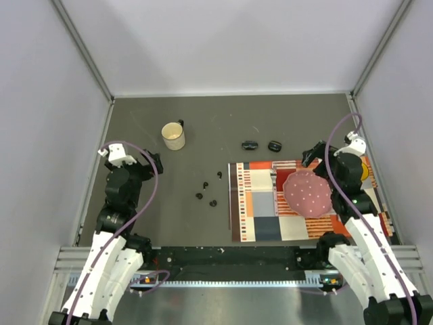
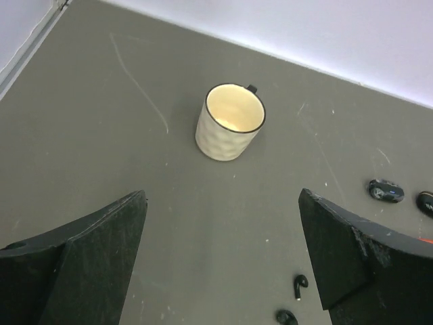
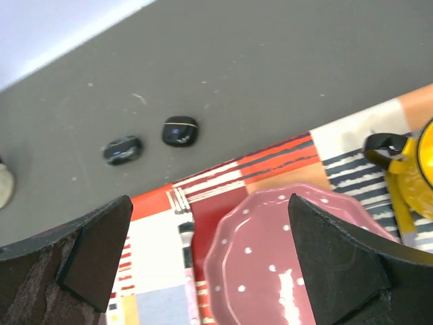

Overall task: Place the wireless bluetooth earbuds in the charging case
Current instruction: Pick up the charging case at the center of the board.

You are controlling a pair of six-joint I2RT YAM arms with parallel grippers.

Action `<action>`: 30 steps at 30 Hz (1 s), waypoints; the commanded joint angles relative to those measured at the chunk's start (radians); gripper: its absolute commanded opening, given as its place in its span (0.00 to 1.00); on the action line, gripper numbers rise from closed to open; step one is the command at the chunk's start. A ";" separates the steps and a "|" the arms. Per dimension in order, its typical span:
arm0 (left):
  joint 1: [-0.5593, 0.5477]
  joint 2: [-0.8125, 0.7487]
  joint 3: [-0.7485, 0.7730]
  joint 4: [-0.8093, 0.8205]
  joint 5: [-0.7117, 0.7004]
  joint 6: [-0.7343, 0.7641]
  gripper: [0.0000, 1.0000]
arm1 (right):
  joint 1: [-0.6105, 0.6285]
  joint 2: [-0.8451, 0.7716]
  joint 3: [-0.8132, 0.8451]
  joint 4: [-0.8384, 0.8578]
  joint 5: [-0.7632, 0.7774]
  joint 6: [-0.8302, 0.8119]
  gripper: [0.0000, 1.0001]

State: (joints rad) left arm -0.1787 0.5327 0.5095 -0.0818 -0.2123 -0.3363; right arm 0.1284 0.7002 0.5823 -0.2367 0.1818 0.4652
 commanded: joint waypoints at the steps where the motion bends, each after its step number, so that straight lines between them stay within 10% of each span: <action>1: -0.001 0.004 0.132 -0.195 -0.045 -0.056 0.99 | 0.005 -0.051 0.013 0.014 -0.119 0.090 0.99; 10: -0.001 -0.040 0.267 -0.311 0.284 0.077 0.99 | 0.014 0.208 0.181 0.183 -0.473 -0.141 0.99; 30: -0.001 -0.049 0.399 -0.590 0.419 0.057 0.99 | 0.062 0.401 0.246 0.099 -0.568 -0.942 0.99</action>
State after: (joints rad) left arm -0.1787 0.5148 0.8627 -0.6678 0.1787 -0.2855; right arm 0.1833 1.1072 0.7906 -0.1337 -0.3920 -0.2657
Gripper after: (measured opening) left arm 0.990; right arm 0.971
